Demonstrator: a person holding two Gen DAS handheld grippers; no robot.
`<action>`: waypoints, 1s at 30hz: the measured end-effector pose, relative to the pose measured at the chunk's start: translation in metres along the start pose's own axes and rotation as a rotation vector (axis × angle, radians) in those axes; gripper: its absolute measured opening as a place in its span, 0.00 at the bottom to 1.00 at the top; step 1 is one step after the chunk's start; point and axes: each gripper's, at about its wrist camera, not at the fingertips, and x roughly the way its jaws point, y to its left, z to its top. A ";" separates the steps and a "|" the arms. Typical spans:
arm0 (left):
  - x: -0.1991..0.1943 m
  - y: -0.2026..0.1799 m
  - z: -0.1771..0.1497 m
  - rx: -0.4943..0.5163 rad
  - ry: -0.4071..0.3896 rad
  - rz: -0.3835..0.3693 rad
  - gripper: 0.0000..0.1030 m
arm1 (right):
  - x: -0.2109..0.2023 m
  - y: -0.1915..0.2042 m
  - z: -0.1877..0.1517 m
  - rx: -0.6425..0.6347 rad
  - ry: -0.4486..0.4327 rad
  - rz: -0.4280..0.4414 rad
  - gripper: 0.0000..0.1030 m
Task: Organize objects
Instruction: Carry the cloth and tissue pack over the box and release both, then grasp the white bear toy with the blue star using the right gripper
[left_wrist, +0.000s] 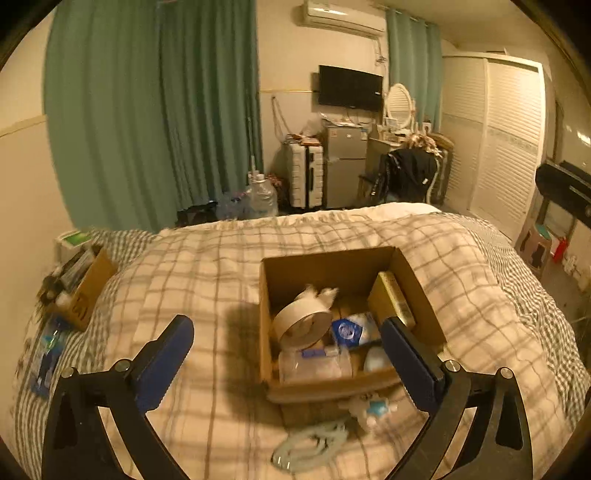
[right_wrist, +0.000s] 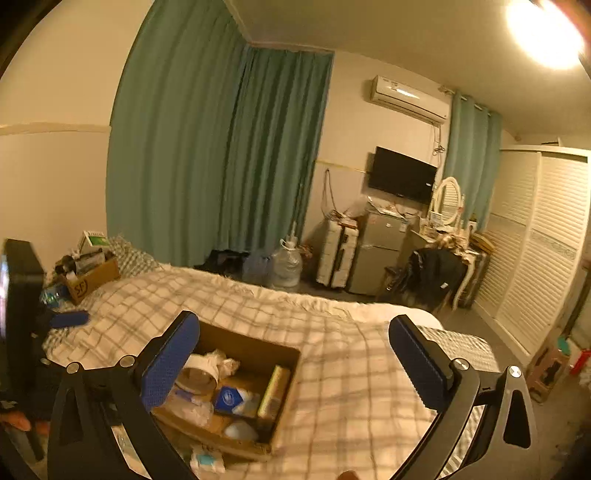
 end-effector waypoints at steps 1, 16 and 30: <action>-0.005 0.000 -0.006 -0.005 0.001 0.019 1.00 | -0.004 0.000 -0.003 0.003 0.009 0.006 1.00; 0.030 0.020 -0.110 -0.196 0.130 0.086 1.00 | 0.057 0.030 -0.140 0.100 0.321 0.039 1.00; 0.051 0.042 -0.123 -0.245 0.231 0.182 1.00 | 0.122 0.077 -0.192 0.035 0.600 0.102 0.98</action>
